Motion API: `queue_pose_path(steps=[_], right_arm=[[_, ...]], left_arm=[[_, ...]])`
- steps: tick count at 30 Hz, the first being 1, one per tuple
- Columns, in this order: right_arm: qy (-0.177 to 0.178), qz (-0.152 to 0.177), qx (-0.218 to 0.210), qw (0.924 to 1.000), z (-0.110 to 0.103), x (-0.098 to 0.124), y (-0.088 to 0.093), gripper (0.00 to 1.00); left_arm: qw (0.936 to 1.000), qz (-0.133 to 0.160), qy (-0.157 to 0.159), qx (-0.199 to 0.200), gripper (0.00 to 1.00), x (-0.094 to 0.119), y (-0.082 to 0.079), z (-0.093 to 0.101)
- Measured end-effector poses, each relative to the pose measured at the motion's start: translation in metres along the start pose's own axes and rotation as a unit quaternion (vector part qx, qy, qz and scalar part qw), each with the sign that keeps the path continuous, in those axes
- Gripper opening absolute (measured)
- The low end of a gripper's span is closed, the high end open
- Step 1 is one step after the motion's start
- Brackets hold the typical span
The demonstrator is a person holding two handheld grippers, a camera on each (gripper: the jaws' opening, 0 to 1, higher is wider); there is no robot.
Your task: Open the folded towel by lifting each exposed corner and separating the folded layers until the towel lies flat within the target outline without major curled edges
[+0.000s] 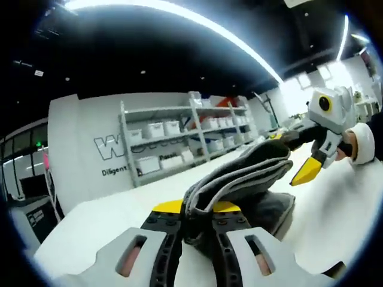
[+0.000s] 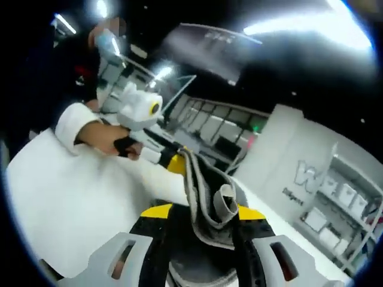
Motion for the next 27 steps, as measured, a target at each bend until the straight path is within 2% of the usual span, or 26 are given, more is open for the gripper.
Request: queue_pose_path(steps=[3,8,12,16,20,24,27], right_arm=[[0.009,-0.008,0.011,0.9999,0.005,0.001,0.007,0.43],[0.022,-0.019,0.022,0.9993,0.011,0.004,0.015,0.45],[0.012,-0.053,0.1,0.9935,0.008,0.0,0.024,0.46],[-0.001,-0.068,0.128,0.9895,-0.002,-0.006,0.033,0.48],[0.008,-0.075,0.15,0.9858,0.004,-0.006,0.033,0.35],[0.012,-0.07,0.154,0.9856,0.007,-0.004,0.029,0.13],[0.016,-0.06,0.161,0.985,0.01,-0.002,0.022,0.1]], left_arm=[[1.0,0.004,-0.003,-0.004,0.14,0.001,-0.002,-0.001],[0.9999,0.014,0.002,-0.001,0.14,0.003,-0.008,-0.002],[0.9998,0.016,0.005,0.009,0.14,0.003,-0.009,0.0],[0.9993,0.028,0.01,0.024,0.14,0.004,-0.013,0.003],[0.9991,0.029,0.02,0.021,0.14,0.004,-0.015,0.006],[0.9989,0.033,0.027,0.021,0.14,0.004,-0.017,0.008],[0.9992,0.029,0.027,0.009,0.16,0.005,-0.017,0.007]])
Point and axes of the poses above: the point that each gripper's makers call its tool centre point, and the gripper's own axes: x roughly backward along the fingers, z roughly to its right, y roughly out of its underside, the point moved 2 cm from there along x, roughly backward along the fingers, and after that the axes turned 13 degrees about z, right-handed, at the moved point
